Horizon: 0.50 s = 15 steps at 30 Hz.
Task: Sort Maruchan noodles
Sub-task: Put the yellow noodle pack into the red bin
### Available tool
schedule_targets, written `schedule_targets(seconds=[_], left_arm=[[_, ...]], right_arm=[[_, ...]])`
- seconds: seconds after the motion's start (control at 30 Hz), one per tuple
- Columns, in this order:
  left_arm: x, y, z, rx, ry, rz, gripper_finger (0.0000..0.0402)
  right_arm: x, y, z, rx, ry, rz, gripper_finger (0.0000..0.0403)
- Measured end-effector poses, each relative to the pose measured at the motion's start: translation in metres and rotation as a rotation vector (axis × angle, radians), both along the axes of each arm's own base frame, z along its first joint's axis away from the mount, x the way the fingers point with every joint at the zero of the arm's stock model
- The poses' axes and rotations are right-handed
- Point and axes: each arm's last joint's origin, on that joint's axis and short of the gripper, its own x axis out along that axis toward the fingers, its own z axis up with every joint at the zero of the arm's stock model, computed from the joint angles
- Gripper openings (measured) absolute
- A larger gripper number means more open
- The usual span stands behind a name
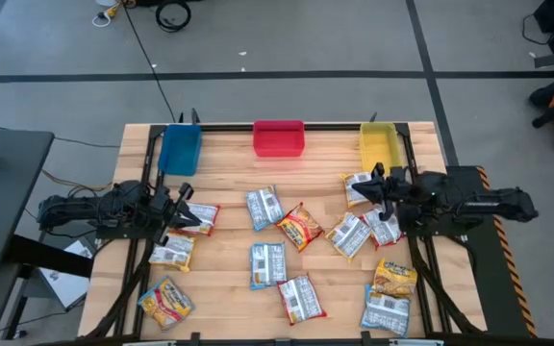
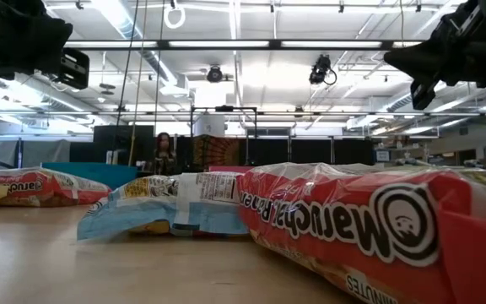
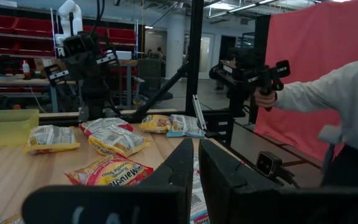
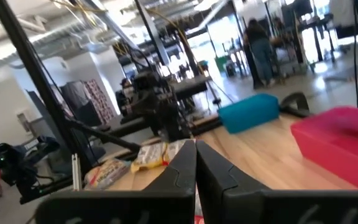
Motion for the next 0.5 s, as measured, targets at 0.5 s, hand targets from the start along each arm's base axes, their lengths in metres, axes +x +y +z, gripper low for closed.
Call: schedule_targets(seconds=[0.5], left_arm=[[0.0,0.0,0.0,0.0,0.0,0.0,0.0032]], right_arm=[[0.044,0.035,0.017,0.029,0.273,0.076,0.0007]])
